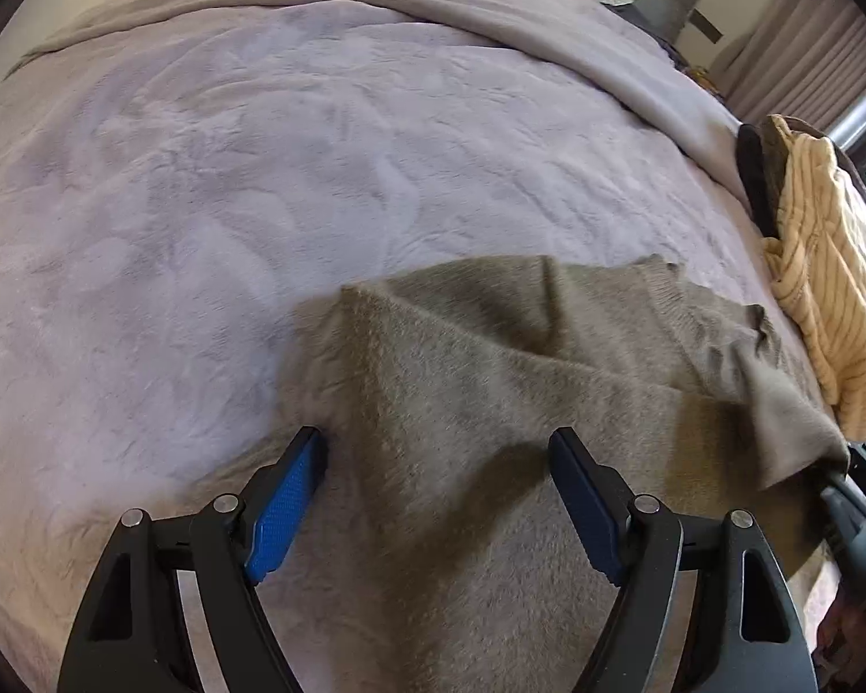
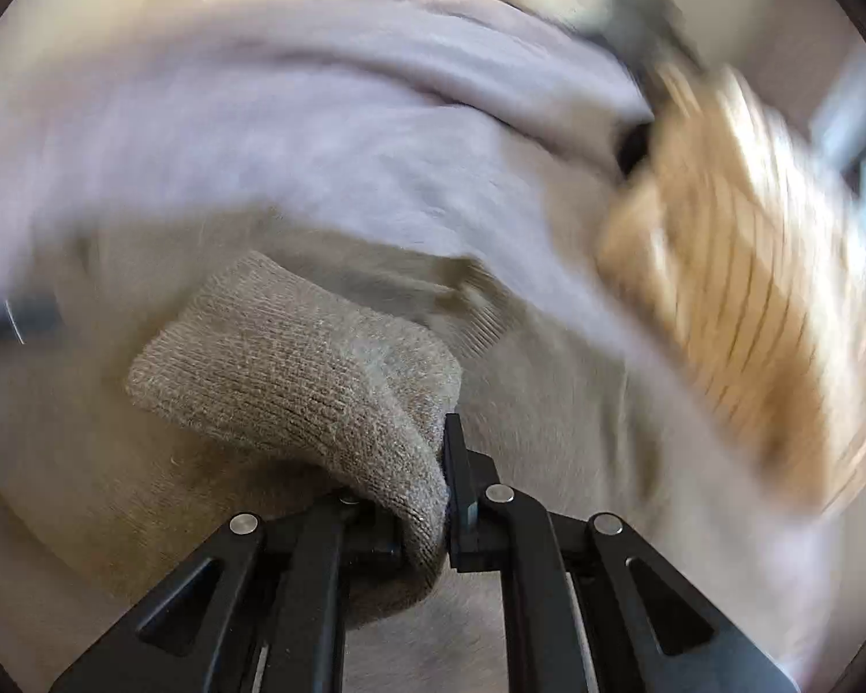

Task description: Fold small clothes

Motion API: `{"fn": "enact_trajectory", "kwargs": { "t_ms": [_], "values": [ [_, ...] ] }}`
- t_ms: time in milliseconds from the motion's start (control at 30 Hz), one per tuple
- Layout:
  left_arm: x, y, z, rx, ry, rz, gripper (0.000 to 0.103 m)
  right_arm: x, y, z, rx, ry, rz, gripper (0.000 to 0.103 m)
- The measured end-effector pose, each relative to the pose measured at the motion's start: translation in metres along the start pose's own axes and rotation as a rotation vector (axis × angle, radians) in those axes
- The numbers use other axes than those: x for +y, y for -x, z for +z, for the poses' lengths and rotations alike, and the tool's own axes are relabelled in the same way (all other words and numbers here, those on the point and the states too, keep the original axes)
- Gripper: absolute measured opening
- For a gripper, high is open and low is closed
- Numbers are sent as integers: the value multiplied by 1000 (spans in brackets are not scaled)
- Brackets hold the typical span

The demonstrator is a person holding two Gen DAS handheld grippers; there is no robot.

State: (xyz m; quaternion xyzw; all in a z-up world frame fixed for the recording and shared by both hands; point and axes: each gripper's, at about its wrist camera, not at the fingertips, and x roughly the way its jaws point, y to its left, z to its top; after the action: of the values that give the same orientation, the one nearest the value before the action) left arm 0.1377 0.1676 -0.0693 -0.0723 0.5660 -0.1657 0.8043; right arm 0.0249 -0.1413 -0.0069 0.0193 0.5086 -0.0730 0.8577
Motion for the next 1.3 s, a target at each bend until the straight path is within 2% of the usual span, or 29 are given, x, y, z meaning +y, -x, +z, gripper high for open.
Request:
{"fn": "enact_trajectory", "kwargs": {
  "t_ms": [67, 100, 133, 167, 200, 233, 267, 300, 367, 500, 533, 567, 667, 733, 767, 833, 900, 933, 967, 1000, 1033, 1067, 1100, 1133, 1200, 1233, 1300],
  "values": [
    [-2, -2, 2, 9, -7, -24, 53, -48, 1, -12, -7, -270, 134, 10],
    [-4, -2, 3, 18, -10, -39, 43, -76, -3, -25, 7, -436, 201, 11],
    [-9, -3, 6, 28, -11, -65, 13, -91, -6, -34, 18, -530, 246, 17],
    [-16, -4, 10, 35, -9, -78, 10, -110, -12, -50, 41, -660, 299, 31],
    [-20, -1, 13, 23, -8, -85, 10, -121, -15, -61, 57, -736, 325, 42],
    [-20, 12, 17, -12, -11, -117, 10, -132, -16, -74, 66, -812, 368, 62],
    [-17, 20, 19, -35, -17, -133, 10, -136, -15, -82, 53, -848, 403, 67],
    [-14, 24, 22, -50, -23, -133, 10, -140, -11, -88, 40, -875, 429, 68],
    [-2, 21, 26, -34, -24, -102, 10, -141, -9, -90, 36, -881, 446, 71],
    [17, 2, 22, 13, -25, -51, 10, -137, -14, -83, 60, -878, 426, 69],
    [20, 1, 21, 12, -10, -57, 10, -132, -16, -74, 74, -840, 419, 48],
    [21, 1, 22, 9, -1, -60, 10, -127, -15, -66, 76, -791, 410, 8],
    [23, 2, 23, -2, -1, -35, 10, -118, -14, -60, 67, -678, 364, 8],
    [26, 3, 23, -6, 1, -1, 10, -124, -24, -64, 111, -661, 287, 8],
    [32, 5, 24, -12, 7, 22, 10, -129, -29, -72, 142, -702, 274, 8],
    [46, 11, 22, -18, 38, 52, 10, -144, -29, -92, 131, -854, 339, 11],
    [54, 22, 22, -32, 67, 64, 10, -145, -16, -109, 122, -947, 365, 25],
    [56, 27, 22, -35, 74, 67, 12, -139, -10, -113, 118, -950, 407, 44],
    [58, 30, 22, -32, 76, 66, 29, -129, -6, -114, 120, -935, 454, 61],
    [58, 33, 23, -31, 81, 64, 49, -110, -3, -114, 134, -897, 524, 64],
    [57, 39, 22, -56, 86, 70, 86, -97, -3, -113, 148, -871, 568, 64],
    [54, 45, 22, -97, 79, 73, 90, -75, -3, -111, 177, -840, 645, 64],
    [49, 49, 22, -124, 59, 62, 90, -53, -6, -111, 208, -825, 718, 64],
    [43, 49, 24, -114, 35, 36, 90, -25, -13, -111, 249, -817, 799, 64],
    [37, 42, 28, -79, 30, 10, 90, 20, -25, -111, 308, -814, 894, 64],
    [33, 33, 30, -46, 26, -22, 90, 37, -30, -111, 328, -816, 924, 64],
    [27, 16, 32, 11, 28, -35, 90, 69, -40, -111, 346, -833, 976, 64]
  ]
}}
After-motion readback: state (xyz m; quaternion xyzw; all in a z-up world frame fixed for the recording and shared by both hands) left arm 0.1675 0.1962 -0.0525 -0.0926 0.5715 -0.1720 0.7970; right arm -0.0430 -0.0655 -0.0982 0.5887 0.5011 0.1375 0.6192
